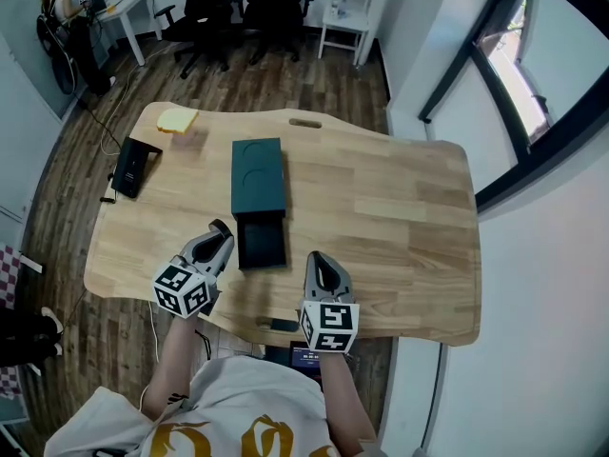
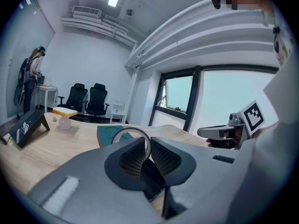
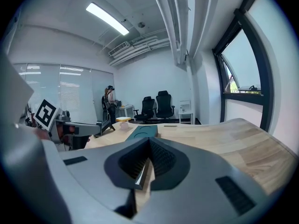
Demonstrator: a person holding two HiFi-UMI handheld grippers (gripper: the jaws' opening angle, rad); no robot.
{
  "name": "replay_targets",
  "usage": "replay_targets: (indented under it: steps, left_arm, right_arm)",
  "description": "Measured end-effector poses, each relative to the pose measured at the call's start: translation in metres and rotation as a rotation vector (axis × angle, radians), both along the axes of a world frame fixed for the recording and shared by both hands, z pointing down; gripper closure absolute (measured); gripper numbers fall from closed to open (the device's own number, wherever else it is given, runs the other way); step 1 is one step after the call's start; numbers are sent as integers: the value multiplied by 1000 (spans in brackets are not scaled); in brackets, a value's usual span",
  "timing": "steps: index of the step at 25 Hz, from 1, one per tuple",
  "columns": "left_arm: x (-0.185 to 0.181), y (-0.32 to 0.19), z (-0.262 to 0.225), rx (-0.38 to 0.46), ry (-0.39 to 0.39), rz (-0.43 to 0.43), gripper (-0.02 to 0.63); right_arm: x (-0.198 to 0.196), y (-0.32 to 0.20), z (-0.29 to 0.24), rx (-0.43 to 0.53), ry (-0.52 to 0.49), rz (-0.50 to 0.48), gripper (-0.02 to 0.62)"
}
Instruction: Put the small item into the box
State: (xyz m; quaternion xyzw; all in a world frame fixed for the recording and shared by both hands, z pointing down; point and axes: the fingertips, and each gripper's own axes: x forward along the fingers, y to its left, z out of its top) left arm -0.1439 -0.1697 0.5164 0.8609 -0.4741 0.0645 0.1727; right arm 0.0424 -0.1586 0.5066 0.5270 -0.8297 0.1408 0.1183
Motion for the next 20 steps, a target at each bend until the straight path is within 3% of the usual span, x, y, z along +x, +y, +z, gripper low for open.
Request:
replay_targets:
  steps: [6,20]
  left_arm:
    - [1,-5,4,-8,12,-11,566]
    - [22,-11,35,-87,-9,58,566]
  right_arm:
    - [1,-7,6,1,-4,-8,591]
    - [0,-16,17,-22,-10,-10,591]
